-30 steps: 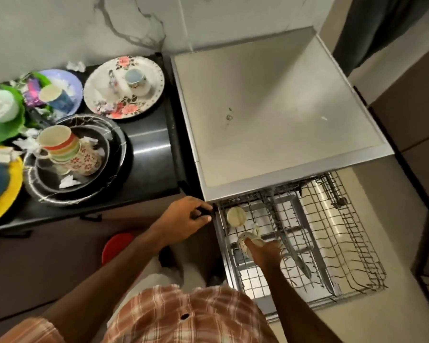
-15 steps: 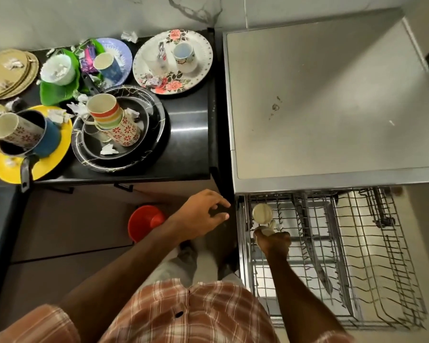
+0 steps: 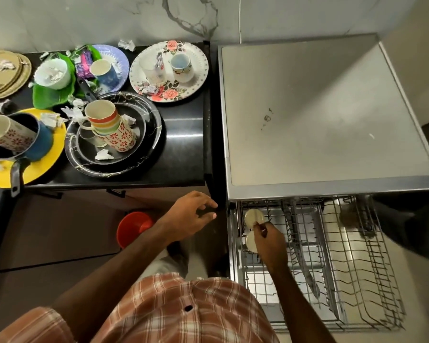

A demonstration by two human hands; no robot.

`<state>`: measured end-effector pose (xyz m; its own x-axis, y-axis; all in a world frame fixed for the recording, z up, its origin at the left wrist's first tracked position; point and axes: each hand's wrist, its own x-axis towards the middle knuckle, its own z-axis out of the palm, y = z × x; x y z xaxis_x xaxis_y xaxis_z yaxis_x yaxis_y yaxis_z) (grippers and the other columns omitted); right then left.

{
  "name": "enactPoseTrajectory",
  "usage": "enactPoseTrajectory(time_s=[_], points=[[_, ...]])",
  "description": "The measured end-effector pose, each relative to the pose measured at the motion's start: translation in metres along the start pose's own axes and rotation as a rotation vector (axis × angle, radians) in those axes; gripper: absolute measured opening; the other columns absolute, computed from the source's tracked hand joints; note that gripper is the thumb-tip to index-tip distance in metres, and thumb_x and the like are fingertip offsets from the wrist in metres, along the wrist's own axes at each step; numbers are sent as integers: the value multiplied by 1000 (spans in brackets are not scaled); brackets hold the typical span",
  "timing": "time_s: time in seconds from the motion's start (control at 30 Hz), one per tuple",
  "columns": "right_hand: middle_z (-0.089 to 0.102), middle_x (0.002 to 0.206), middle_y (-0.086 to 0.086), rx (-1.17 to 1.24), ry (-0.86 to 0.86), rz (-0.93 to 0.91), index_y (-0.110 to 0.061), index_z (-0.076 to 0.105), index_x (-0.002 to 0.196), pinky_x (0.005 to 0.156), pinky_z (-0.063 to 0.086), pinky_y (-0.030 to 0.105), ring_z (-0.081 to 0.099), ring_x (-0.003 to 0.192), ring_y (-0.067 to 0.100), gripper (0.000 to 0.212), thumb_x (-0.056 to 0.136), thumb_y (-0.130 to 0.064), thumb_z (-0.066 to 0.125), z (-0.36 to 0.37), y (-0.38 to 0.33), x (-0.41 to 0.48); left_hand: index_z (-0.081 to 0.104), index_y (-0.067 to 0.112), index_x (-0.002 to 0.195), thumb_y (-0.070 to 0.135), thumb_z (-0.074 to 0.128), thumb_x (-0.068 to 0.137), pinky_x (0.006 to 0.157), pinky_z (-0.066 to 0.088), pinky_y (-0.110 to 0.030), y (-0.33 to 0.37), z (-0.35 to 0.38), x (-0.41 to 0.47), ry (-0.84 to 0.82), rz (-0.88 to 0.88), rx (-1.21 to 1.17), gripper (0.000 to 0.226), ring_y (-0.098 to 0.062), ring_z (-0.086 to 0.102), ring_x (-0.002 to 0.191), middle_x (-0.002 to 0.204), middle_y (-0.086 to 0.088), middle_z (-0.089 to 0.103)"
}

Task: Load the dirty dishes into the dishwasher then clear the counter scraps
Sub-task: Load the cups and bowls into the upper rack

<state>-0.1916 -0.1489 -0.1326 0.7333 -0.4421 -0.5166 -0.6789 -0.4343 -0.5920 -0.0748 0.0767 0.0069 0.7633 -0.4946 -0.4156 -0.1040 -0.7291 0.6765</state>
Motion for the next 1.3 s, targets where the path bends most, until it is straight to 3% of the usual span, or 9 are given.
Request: enactPoseTrajectory(time_s=[0.07,0.27,0.47,0.53,0.63,0.8,1.07,1.2,1.3], points=[[67,78,-5,81,9,-168,-21,63,90,49,44,12,60,59,3,24,104,-40,57,-15,-33,-15,65,29,126,31,66,96,99,55,-32,-2,-8,0,29,26,-10,30,-7,55,119,136,8,52],[59,70,5,315,-2,-431,-26,62,85,52,48,34,54,58,20,23,103,-41,60,-36,-124,-40,61,29,132,34,67,95,107,49,-38,-18,-61,2,347,111,40,38,-5,49,127,139,9,49],[57,68,0,319,-33,-566,-27,62,82,60,51,35,55,63,19,24,101,-41,62,-30,-193,-46,41,20,148,31,77,87,118,35,-47,-50,-149,14,837,-27,91,72,-27,30,144,156,-8,27],[56,66,-3,312,-40,-601,-27,63,81,60,50,30,53,61,13,24,101,-40,63,-26,-210,-50,33,19,153,38,78,84,120,28,-50,-68,-177,18,910,-131,132,84,-33,25,146,159,-12,23],[57,66,-3,309,-47,-624,-25,64,82,59,49,27,53,61,12,22,101,-37,64,-19,-228,-56,25,15,157,50,77,82,122,22,-51,-95,-208,27,860,-231,188,98,-36,22,149,161,-15,25],[60,69,2,307,-25,-599,-25,65,84,64,52,33,57,66,22,21,100,-38,64,-7,-245,-62,32,12,156,51,80,80,114,36,-49,-120,-237,42,723,-208,168,98,-35,41,139,151,-16,46],[61,71,4,345,59,-553,-26,66,84,65,53,37,58,67,23,21,101,-38,64,-7,-247,-68,53,19,138,41,84,76,98,50,-38,-100,-250,25,809,107,101,73,-22,55,115,127,-7,56],[61,70,4,408,104,-490,-24,67,85,62,50,32,57,65,23,22,101,-39,64,-9,-234,-75,52,30,134,46,85,74,88,48,-21,-60,-246,20,643,228,-70,70,-13,59,108,129,-1,49],[61,72,6,448,127,-432,-23,66,85,62,50,32,57,66,22,24,102,-40,63,-10,-225,-82,54,38,129,48,82,72,86,54,-26,-25,-227,28,454,339,-185,65,-7,61,107,130,3,54]])
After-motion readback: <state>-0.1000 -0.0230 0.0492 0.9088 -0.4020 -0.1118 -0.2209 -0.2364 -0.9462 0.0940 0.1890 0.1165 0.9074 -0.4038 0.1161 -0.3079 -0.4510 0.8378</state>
